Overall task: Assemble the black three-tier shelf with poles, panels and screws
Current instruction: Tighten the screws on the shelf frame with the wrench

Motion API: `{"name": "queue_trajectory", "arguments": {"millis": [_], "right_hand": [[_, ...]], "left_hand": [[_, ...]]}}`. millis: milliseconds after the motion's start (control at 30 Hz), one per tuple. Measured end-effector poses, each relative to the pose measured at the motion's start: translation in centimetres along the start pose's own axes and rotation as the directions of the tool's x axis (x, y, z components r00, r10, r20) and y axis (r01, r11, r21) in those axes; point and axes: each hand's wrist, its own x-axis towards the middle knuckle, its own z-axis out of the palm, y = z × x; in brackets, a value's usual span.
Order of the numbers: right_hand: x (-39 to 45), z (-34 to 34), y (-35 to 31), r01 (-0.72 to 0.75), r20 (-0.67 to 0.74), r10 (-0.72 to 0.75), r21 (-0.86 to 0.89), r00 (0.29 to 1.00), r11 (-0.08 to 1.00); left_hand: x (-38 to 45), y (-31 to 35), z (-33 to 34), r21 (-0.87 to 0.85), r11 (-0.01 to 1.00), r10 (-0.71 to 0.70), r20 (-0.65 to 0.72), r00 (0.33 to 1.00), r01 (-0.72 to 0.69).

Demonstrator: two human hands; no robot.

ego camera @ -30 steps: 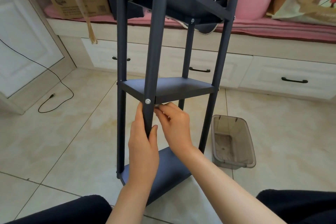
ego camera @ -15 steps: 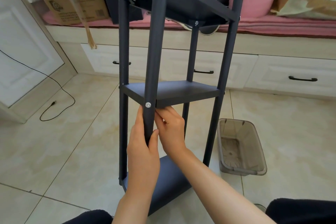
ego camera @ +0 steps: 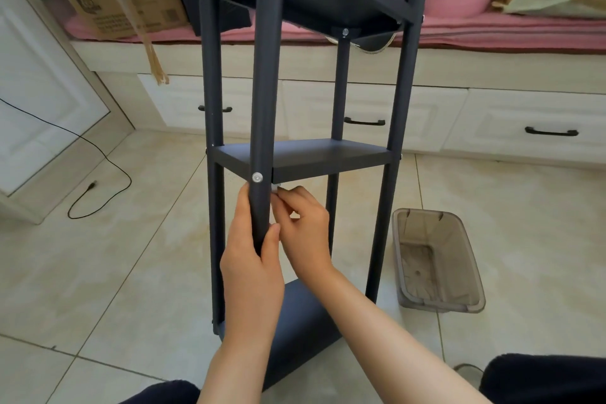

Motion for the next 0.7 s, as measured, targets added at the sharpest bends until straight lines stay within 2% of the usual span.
{"name": "queue_trajectory", "arguments": {"millis": [167, 300, 400, 567, 700], "right_hand": [[-0.5, -1.9, -0.5, -0.077, 0.203, 0.100, -0.122, 0.974, 0.990], [-0.1, -3.4, -1.7, -0.116, 0.291, 0.167, -0.183, 0.942, 0.976], [0.1, -4.3, -2.8, -0.094, 0.347, 0.172, -0.231, 0.922, 0.968], [0.1, -4.7, -3.9, -0.016, 0.376, 0.127, -0.283, 0.918, 0.959], [0.0, -4.6, -3.8, 0.029, 0.302, 0.067, -0.303, 0.951, 0.953]], "left_hand": [[-0.2, -0.4, 0.1, 0.002, 1.000, -0.010, -0.005, 1.000, 0.010], [-0.4, -0.6, 0.0, -0.005, 1.000, 0.000, -0.005, 1.000, 0.000], [-0.5, -0.7, -0.1, -0.017, 1.000, 0.002, -0.007, 1.000, -0.002], [-0.7, -0.8, -0.3, -0.022, 1.000, -0.009, 0.005, 1.000, 0.009], [-0.8, -0.6, -0.2, -0.039, 0.999, -0.006, 0.004, 1.000, 0.006]]}}
